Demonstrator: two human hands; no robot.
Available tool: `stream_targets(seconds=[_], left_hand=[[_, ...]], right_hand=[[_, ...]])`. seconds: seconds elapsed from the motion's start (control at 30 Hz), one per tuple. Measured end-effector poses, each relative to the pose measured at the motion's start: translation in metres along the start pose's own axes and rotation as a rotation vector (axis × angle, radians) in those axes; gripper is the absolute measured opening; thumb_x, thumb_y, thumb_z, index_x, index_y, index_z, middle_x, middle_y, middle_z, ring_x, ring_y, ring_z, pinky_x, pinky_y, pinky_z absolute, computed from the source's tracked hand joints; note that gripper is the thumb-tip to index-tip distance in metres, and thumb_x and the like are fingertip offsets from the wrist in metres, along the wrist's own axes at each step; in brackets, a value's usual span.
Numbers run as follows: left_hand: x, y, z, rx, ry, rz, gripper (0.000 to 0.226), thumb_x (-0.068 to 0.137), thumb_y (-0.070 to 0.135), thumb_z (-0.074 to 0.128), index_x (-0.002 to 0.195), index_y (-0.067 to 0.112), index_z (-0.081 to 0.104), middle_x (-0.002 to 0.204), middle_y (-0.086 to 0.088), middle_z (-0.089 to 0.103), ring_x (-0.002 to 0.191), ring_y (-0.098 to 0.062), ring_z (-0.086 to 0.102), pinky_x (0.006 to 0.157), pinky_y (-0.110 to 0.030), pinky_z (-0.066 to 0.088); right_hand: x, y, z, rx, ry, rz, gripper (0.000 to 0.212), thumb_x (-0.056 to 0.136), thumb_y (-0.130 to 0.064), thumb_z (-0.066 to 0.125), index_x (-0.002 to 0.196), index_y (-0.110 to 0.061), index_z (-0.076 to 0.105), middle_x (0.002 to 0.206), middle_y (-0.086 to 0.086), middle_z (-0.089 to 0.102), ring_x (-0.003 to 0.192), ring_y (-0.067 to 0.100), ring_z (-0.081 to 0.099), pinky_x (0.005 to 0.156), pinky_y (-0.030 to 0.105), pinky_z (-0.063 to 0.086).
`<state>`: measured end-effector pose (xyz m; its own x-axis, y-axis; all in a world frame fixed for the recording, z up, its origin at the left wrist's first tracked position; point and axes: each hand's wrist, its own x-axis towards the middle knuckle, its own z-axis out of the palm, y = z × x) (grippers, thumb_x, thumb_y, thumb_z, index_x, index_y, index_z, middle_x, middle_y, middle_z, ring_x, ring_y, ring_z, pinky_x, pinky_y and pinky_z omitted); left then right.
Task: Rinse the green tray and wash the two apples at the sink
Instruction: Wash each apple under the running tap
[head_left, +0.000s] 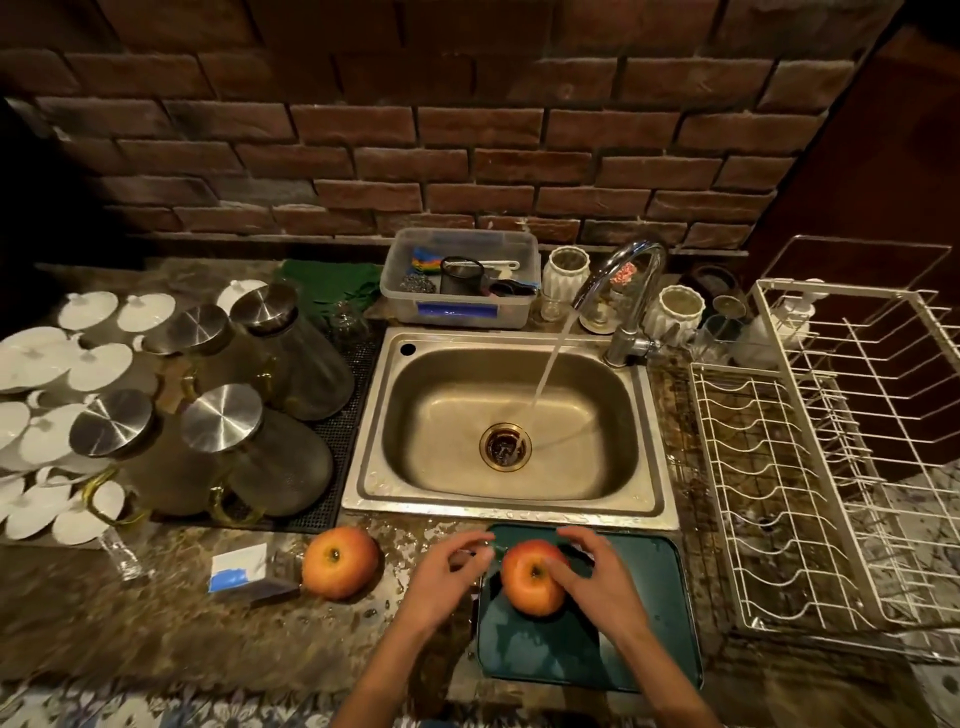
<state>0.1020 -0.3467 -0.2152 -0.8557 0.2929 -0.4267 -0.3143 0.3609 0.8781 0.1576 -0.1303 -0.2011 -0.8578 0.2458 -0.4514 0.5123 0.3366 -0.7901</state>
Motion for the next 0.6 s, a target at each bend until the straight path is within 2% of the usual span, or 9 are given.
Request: stream_targets(seconds=[0.07, 0.13, 0.2, 0.27, 0.4, 0.47, 0.53, 0.6], left_hand=[[-0.008, -0.003, -0.019, 0.000, 0.107, 0.020, 0.020, 0.086, 0.048, 0.068, 0.106, 0.049, 0.070, 0.112, 0.025, 0.069, 0.104, 0.003, 0.064, 0.089, -0.021, 0.052], [-0.018, -0.009, -0.038, -0.019, 0.266, 0.003, 0.018, 0.089, 0.042, 0.068, 0.106, 0.046, 0.068, 0.113, 0.017, 0.068, 0.105, -0.001, 0.063, 0.091, -0.024, 0.052], [-0.031, -0.017, -0.057, -0.008, 0.435, -0.005, 0.020, 0.092, 0.035, 0.067, 0.112, 0.037, 0.067, 0.118, 0.007, 0.064, 0.107, -0.006, 0.061, 0.095, -0.030, 0.052], [-0.043, -0.024, -0.072, 0.029, 0.537, -0.014, 0.026, 0.094, 0.035, 0.064, 0.119, 0.028, 0.066, 0.126, 0.003, 0.058, 0.111, -0.010, 0.059, 0.099, -0.036, 0.051], [-0.064, -0.041, -0.094, 0.076, 0.658, -0.145, 0.034, 0.096, 0.038, 0.060, 0.129, 0.029, 0.056, 0.133, 0.003, 0.039, 0.121, -0.017, 0.048, 0.108, -0.037, 0.042], [-0.071, -0.049, -0.100, 0.068, 0.705, -0.184, 0.041, 0.097, 0.037, 0.059, 0.135, 0.022, 0.055, 0.131, 0.002, 0.037, 0.124, -0.020, 0.048, 0.111, -0.040, 0.042], [-0.076, -0.055, -0.104, 0.024, 0.716, -0.220, 0.046, 0.098, 0.037, 0.057, 0.140, 0.020, 0.052, 0.134, -0.002, 0.038, 0.126, -0.022, 0.050, 0.112, -0.041, 0.042], [-0.076, -0.062, -0.105, -0.001, 0.699, -0.277, 0.052, 0.099, 0.040, 0.055, 0.146, 0.019, 0.045, 0.140, -0.006, 0.037, 0.130, -0.023, 0.048, 0.114, -0.041, 0.039]], right_hand=[[0.002, -0.015, 0.005, -0.050, 0.011, -0.106, 0.036, 0.083, -0.026, 0.078, 0.115, -0.036, 0.064, 0.121, -0.013, 0.057, 0.119, 0.008, 0.050, 0.101, 0.025, 0.043], [0.004, -0.033, 0.018, -0.108, -0.008, -0.219, 0.032, 0.083, -0.028, 0.077, 0.108, -0.043, 0.063, 0.113, -0.024, 0.056, 0.113, 0.001, 0.050, 0.094, 0.014, 0.039], [0.006, -0.052, 0.040, -0.135, -0.091, -0.302, 0.029, 0.084, -0.033, 0.076, 0.109, -0.043, 0.064, 0.111, -0.031, 0.055, 0.110, -0.007, 0.051, 0.093, 0.011, 0.041], [0.010, -0.068, 0.066, -0.125, -0.181, -0.358, 0.031, 0.083, -0.039, 0.075, 0.113, -0.040, 0.066, 0.113, -0.030, 0.058, 0.108, -0.013, 0.052, 0.089, 0.004, 0.041], [0.017, -0.091, 0.124, -0.156, -0.332, -0.415, 0.045, 0.079, -0.046, 0.077, 0.121, -0.039, 0.062, 0.119, -0.021, 0.056, 0.107, -0.015, 0.049, 0.087, 0.000, 0.035], [0.020, -0.096, 0.150, -0.172, -0.393, -0.396, 0.052, 0.078, -0.047, 0.077, 0.126, -0.042, 0.058, 0.124, -0.017, 0.052, 0.110, -0.010, 0.047, 0.091, 0.002, 0.033], [0.024, -0.099, 0.171, -0.186, -0.438, -0.371, 0.055, 0.079, -0.045, 0.077, 0.129, -0.042, 0.056, 0.128, -0.011, 0.049, 0.117, 0.001, 0.047, 0.098, 0.013, 0.037], [0.026, -0.101, 0.186, -0.211, -0.449, -0.376, 0.054, 0.081, -0.042, 0.075, 0.131, -0.041, 0.055, 0.128, -0.009, 0.050, 0.117, 0.004, 0.047, 0.101, 0.017, 0.041]])
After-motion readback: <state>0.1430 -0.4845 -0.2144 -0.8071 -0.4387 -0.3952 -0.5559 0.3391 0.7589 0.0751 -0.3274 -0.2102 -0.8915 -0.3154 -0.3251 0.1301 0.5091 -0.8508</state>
